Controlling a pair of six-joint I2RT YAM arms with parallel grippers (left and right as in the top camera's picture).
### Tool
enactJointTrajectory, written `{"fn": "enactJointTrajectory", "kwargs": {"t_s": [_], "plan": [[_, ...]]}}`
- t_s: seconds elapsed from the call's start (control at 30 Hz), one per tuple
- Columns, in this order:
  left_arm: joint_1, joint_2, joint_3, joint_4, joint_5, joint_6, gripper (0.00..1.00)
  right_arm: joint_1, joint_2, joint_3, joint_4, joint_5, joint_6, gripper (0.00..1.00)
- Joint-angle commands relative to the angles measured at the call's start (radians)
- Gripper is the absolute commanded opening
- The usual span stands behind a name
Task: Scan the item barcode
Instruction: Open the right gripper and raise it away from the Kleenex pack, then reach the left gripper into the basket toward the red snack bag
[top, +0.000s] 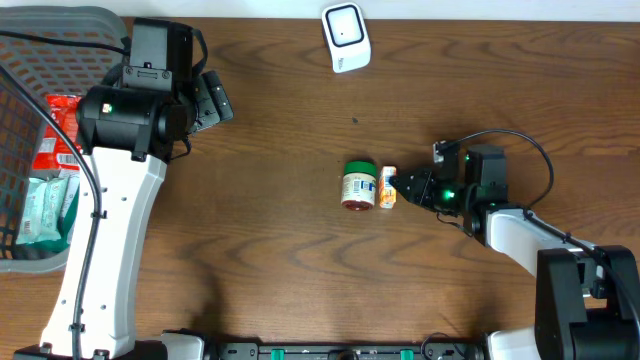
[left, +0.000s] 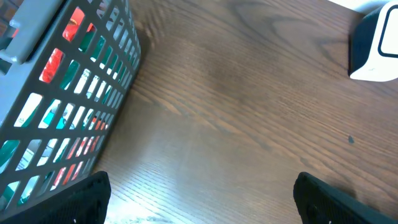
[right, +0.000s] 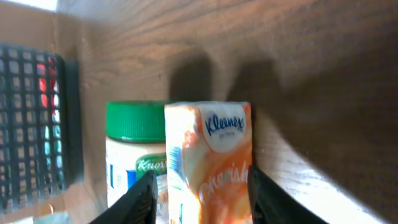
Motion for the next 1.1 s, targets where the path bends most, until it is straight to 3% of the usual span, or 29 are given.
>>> {"fn": "enactJointTrajectory", "kwargs": {"t_s": [0.0, 0.17, 0.37, 0.47, 0.5, 0.53, 0.8, 0.83, 1.0, 1.03, 1.07], "plan": [[0.003, 0.001, 0.011, -0.002, -0.003, -0.005, 0.94, -0.005, -0.008, 0.096, -0.095, -0.007, -0.083, 0.48], [0.003, 0.001, 0.011, -0.002, -0.003, -0.005, 0.94, -0.006, -0.019, 0.348, -0.526, 0.148, -0.262, 0.55], [0.003, 0.001, 0.011, -0.002, -0.003, -0.005, 0.94, -0.011, -0.019, 0.635, -0.942, 0.554, -0.389, 0.64], [0.003, 0.001, 0.011, -0.002, -0.003, -0.005, 0.94, -0.019, -0.019, 0.703, -1.007, 0.762, -0.389, 0.71], [0.003, 0.001, 0.011, -0.002, -0.003, -0.005, 0.94, -0.022, -0.019, 0.711, -1.013, 0.832, -0.388, 0.88], [0.003, 0.001, 0.011, -0.002, -0.003, -0.005, 0.94, -0.024, -0.02, 0.711, -1.014, 0.866, -0.388, 0.99], [0.003, 0.001, 0.011, -0.002, -0.003, -0.006, 0.94, -0.023, -0.019, 0.71, -1.014, 0.88, -0.388, 0.99], [0.003, 0.001, 0.011, -0.002, -0.003, -0.005, 0.98, -0.023, -0.019, 0.71, -1.014, 0.881, -0.388, 0.99], [0.003, 0.0, 0.012, 0.043, -0.003, -0.005, 1.0, -0.023, -0.019, 0.71, -1.014, 0.881, -0.388, 0.99], [0.003, -0.002, 0.012, 0.043, -0.003, -0.005, 0.86, -0.023, -0.019, 0.71, -1.014, 0.88, -0.388, 0.99], [0.003, -0.007, 0.012, 0.045, -0.003, 0.006, 0.78, -0.023, -0.019, 0.71, -1.014, 0.881, -0.388, 0.99]]}}
